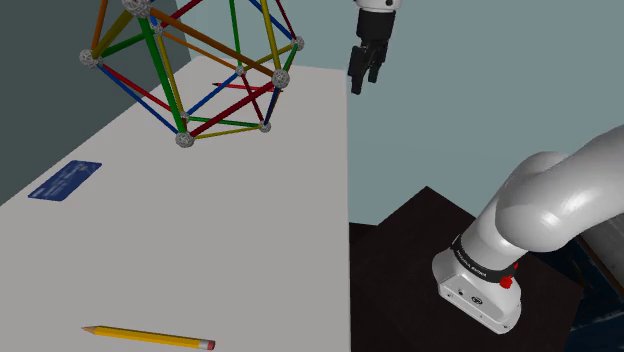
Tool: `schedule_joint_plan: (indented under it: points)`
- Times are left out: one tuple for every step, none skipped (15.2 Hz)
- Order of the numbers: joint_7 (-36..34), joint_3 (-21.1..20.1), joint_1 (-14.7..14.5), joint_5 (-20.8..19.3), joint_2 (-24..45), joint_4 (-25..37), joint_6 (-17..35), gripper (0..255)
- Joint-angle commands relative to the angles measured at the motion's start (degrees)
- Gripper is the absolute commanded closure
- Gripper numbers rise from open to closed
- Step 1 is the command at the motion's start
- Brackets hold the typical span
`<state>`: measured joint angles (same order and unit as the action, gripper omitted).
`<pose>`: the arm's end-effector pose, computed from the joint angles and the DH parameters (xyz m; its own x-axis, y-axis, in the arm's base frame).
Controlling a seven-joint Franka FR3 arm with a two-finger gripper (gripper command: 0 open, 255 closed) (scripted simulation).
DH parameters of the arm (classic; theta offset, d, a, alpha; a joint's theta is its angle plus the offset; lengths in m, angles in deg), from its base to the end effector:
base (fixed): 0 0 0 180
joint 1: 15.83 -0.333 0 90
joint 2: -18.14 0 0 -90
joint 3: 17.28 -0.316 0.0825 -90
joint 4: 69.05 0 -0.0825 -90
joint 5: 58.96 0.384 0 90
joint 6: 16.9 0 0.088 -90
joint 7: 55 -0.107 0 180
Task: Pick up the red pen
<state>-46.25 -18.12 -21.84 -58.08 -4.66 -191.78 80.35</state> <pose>0.4257 0.0534 0.5603 0.9631 0.2656 -0.0448 0.2651 -0.9641 -0.0165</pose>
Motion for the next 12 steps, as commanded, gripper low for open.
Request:
schedule_joint_plan:
  points:
    - [2.21,-0.38,-0.98,0.12,4.07,4.11,-0.05,0]
    - [3.25,-0.6,-1.43,0.16,6.19,6.22,-0.05,0]
    - [4.28,-0.86,-1.84,0.2,8.29,8.39,-0.12,0]
    - [5.28,-1.13,-2.27,0.22,10.38,10.61,-0.25,0]
    - [6.27,-1.43,-2.68,0.23,12.45,12.87,-0.44,0]
    - [7.23,-1.75,-3.09,0.21,14.52,15.19,-0.7,0]
    - [8.18,-2.09,-3.5,0.18,16.58,17.57,-1.02,0]
    - [9.1,-2.45,-3.9,0.13,18.64,20.01,-1.4,0]
    - [9.99,-2.83,-4.3,0.05,20.7,22.51,-1.84,0]
    - [10.87,-3.23,-4.71,-0.06,22.77,25.08,-2.34,0]
    - [11.72,-3.65,-5.13,-0.19,24.85,27.72,-2.91,0]
    - [12.55,-4.09,-5.56,-0.36,26.95,30.44,-3.54,0]
